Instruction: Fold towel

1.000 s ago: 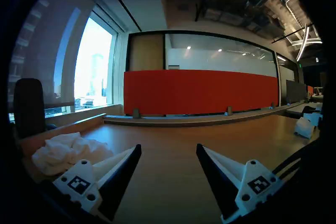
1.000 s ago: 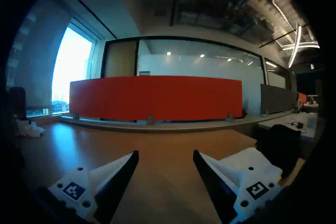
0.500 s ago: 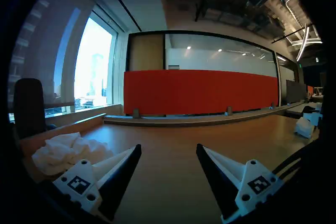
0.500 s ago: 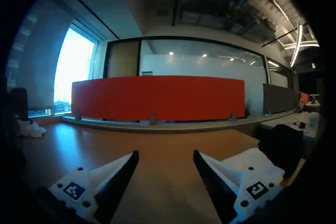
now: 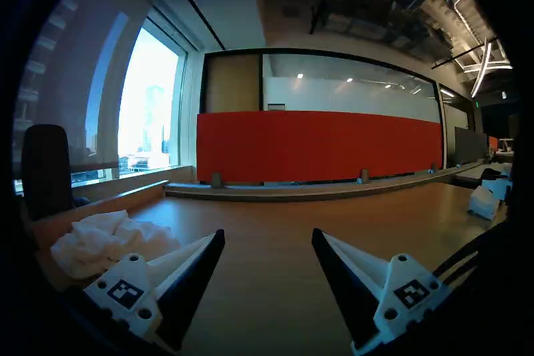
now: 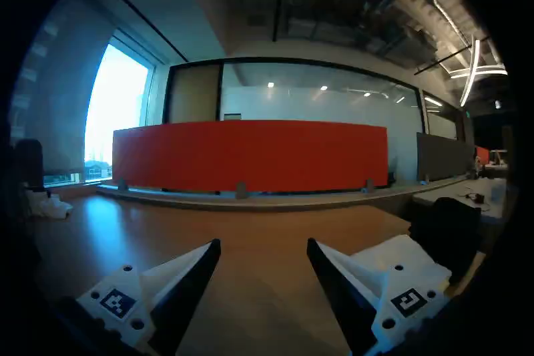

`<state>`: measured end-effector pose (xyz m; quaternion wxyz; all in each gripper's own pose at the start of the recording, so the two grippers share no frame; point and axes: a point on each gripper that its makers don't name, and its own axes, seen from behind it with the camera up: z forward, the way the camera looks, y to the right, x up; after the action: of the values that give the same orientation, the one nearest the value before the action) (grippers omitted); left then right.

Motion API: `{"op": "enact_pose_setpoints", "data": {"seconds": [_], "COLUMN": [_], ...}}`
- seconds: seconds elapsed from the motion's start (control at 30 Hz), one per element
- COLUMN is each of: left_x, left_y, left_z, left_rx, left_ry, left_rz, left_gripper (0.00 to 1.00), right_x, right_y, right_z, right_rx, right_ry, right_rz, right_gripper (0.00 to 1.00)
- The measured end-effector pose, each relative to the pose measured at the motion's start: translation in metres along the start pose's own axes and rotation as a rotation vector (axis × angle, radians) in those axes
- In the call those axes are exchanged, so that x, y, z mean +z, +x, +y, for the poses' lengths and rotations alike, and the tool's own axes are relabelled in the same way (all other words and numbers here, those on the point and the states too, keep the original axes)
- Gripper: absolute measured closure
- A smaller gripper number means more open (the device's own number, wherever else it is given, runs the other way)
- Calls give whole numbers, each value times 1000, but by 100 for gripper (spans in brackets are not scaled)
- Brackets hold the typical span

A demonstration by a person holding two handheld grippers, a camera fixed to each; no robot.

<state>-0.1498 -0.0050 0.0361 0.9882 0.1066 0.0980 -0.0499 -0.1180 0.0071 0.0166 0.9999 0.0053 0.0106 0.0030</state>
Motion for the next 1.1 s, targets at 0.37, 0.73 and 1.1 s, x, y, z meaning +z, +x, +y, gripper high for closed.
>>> {"op": "enact_pose_setpoints", "data": {"seconds": [0.37,0.73,1.1], "left_x": [-1,-2,-3], "left_y": [2,6,8], "left_z": [0,-1,-3], "left_rx": [0,1,0], "left_ry": [0,0,0], "left_rz": [-1,-2,-3], "left_gripper": [3,3,3], "right_x": [0,0,0], "right_y": [0,-1,0], "right_z": [0,0,0], "right_rx": [0,0,0], "right_ry": [0,0,0], "right_rz": [0,0,0], "right_gripper": [0,0,0]}}
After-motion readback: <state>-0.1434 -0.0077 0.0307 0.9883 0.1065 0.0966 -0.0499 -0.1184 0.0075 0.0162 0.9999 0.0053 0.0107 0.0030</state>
